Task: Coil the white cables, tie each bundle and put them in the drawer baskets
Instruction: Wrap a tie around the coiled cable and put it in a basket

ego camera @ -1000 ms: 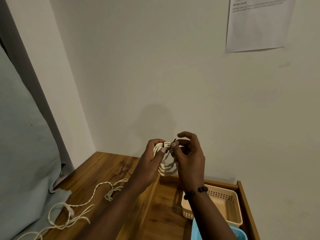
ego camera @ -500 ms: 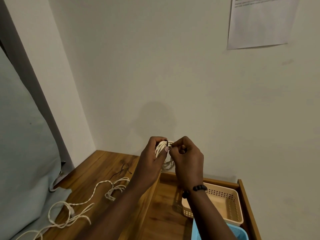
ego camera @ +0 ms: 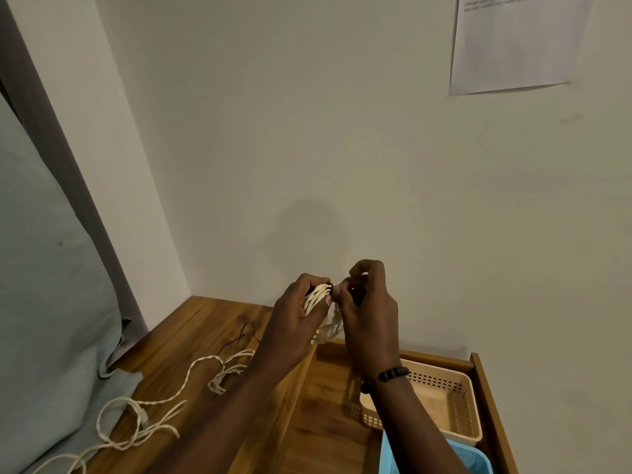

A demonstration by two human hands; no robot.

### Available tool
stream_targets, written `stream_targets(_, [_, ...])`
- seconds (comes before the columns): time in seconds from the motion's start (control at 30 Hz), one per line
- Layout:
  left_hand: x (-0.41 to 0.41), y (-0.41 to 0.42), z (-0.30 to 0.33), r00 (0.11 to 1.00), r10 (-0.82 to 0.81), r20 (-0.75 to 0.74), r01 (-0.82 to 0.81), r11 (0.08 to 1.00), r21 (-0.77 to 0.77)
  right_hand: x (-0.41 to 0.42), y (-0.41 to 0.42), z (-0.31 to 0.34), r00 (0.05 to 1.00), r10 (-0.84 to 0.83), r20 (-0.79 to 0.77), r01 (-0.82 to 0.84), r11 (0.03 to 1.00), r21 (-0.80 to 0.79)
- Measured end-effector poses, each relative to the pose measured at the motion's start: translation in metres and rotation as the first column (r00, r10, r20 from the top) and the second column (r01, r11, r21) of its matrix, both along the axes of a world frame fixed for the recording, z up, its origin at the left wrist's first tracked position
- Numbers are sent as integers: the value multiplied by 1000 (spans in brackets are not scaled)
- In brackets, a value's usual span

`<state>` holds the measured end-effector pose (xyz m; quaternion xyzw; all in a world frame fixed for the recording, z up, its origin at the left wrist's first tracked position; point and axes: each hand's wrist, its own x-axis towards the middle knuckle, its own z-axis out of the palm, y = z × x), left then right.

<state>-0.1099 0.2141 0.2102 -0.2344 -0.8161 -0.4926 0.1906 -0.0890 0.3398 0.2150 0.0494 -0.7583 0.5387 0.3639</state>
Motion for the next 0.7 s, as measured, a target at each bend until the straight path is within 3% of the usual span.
stream_targets(0.1, [1,0,1,1000,11,10,-11,999,35,-3,-1,-4,995,-61,-76,67,994,84])
stream_targets(0.2, [2,-1,2,1000,0,22,-1,998,55,-7,0,-9,990,-79,-118,86,995,58])
stream_targets(0.3, [4,0,3,1000,-4,24,3,998,65,-11,6,-12,997,4,-77,-5,1000,-17])
stream_targets(0.47, [6,0,4,1000,-1,18,0,999,53,-20,20,-13,978,205,-37,-201,975,94])
stream_targets(0.6, [7,1,1,999,-35,10,35,999,-1,-16,23,-5,938,346,-28,-345,918,-194])
stream_targets(0.7, [6,3,4,998,-45,-35,43,998,-55,-16,22,3,899,438,29,-372,796,-478])
